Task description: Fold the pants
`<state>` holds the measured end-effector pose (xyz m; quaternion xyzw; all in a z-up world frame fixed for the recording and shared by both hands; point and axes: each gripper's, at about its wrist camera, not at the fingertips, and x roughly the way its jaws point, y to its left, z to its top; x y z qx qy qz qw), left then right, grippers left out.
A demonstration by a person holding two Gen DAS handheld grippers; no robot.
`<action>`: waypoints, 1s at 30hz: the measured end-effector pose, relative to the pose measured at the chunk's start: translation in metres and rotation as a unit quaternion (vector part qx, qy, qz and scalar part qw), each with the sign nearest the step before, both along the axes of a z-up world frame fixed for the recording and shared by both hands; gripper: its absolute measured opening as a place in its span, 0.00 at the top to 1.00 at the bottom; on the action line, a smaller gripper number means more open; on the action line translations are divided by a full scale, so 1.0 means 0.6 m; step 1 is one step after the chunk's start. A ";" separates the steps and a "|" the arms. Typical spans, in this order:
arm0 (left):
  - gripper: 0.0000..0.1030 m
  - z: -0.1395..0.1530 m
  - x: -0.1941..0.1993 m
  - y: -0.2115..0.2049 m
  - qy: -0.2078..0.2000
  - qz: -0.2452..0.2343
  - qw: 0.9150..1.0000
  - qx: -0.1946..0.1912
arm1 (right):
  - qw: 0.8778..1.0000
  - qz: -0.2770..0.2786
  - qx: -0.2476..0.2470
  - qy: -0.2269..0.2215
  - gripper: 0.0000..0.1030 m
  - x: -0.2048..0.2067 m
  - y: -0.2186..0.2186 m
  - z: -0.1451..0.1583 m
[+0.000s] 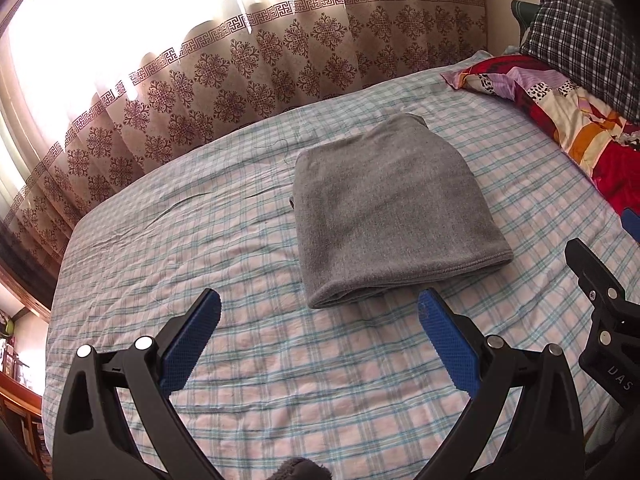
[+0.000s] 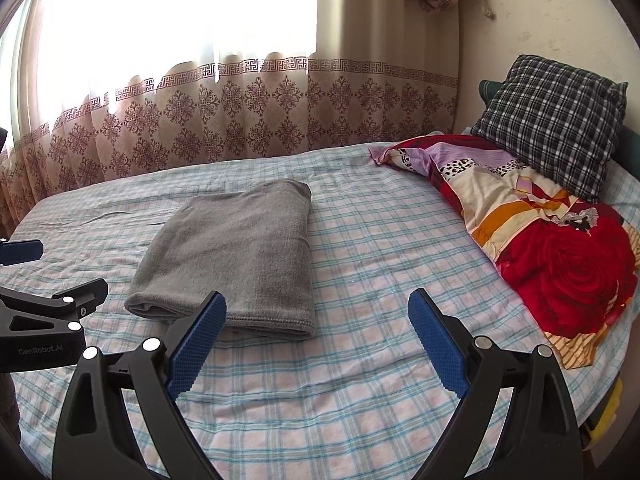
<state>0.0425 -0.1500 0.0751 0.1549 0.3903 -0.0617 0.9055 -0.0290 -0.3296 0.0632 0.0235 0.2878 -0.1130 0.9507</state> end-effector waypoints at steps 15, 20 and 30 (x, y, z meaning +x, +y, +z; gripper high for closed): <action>0.03 -0.001 0.001 0.002 0.004 -0.001 1.000 -0.004 | 1.000 0.014 0.000 0.015 0.11 0.006 0.009 -0.010; 0.03 -0.007 0.003 0.002 0.008 -0.002 1.000 -0.005 | 1.000 0.017 0.001 0.015 0.11 0.010 0.011 -0.007; 0.03 -0.011 0.005 0.004 0.012 -0.001 1.000 -0.008 | 1.000 0.021 -0.001 0.009 0.11 0.014 0.019 0.002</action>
